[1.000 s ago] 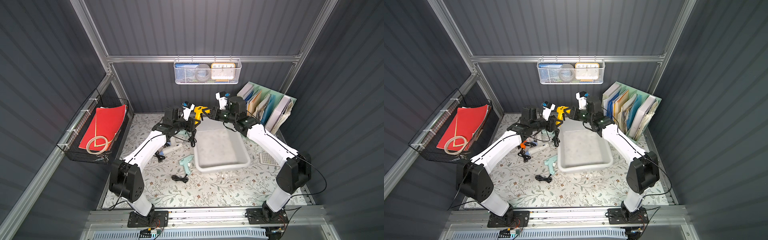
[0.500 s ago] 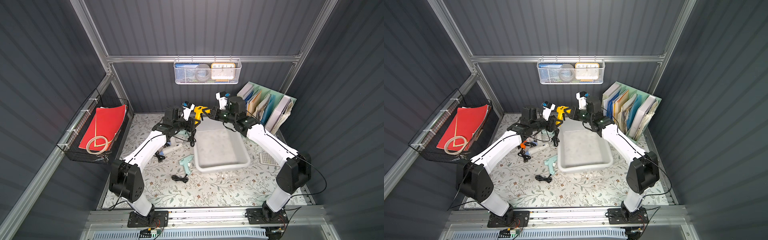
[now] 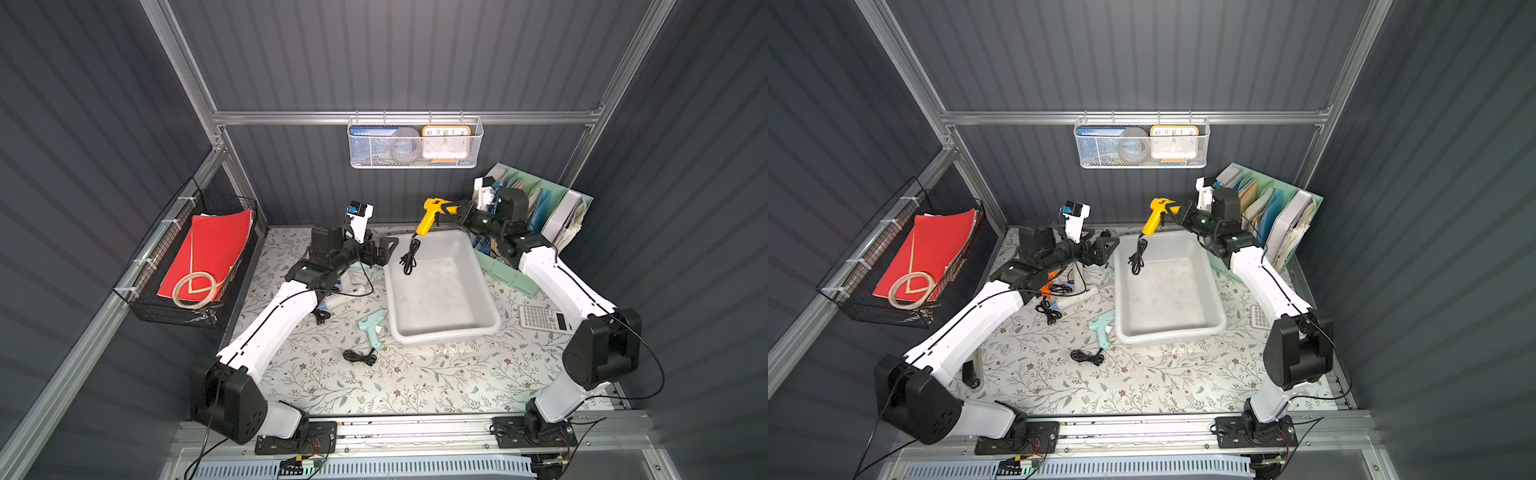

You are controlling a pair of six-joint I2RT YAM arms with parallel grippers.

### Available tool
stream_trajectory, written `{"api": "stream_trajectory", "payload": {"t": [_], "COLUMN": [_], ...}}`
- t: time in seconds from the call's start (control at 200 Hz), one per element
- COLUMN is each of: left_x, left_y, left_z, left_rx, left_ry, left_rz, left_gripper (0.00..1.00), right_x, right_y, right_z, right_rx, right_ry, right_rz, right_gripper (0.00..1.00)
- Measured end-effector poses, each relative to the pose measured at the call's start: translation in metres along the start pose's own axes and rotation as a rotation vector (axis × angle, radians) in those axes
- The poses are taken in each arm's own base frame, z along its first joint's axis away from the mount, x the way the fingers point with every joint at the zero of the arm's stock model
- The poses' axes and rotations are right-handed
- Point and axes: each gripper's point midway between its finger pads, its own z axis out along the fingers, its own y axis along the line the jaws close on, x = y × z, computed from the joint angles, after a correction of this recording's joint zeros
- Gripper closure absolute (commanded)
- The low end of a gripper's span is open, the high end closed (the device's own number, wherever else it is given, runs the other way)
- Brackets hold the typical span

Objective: Put the hot melt glue gun into the storage box
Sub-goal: Place the hot melt adhesive gun in the storage box.

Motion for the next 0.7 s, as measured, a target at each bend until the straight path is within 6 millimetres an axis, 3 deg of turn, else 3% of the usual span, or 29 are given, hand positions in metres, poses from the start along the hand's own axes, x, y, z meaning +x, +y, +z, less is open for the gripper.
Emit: {"api": "stream_trajectory", "payload": {"t": [0.09,0.195,0.365,0.45,0.52,0.695], "left_x": [-0.014,-0.016,0.020,0.049,0.076,0.122], "left_y": [0.017,0.048,0.123,0.157,0.165,0.160], "left_z": [-0.015,-0.030,-0.062,-0.080,-0.085,-0.077], "left_rx": [-0.127,-0.313,-0.613,-0.722,-0.765,-0.770], "left_ry": [-0.055,-0.079,-0.034,-0.003,0.058,0.218], "left_rz": [-0.040,-0.125,-0.373,-0.496,-0.560,-0.654], "left_gripper": [0.00,0.00,0.00,0.00,0.00,0.00], "right_x": [-0.010,-0.004,0.024,0.045,0.068,0.124], "right_y": [-0.007,-0.012,-0.030,-0.049,-0.067,-0.099], "right_z": [-0.009,-0.011,0.002,0.016,0.031,0.062], "right_rx": [0.017,0.036,0.052,0.070,0.092,0.126], "right_ry": [-0.024,0.000,0.101,0.167,0.229,0.360], "right_rz": [0.003,-0.008,0.007,0.024,0.037,0.077], "right_gripper": [1.00,1.00,1.00,1.00,1.00,1.00]}}
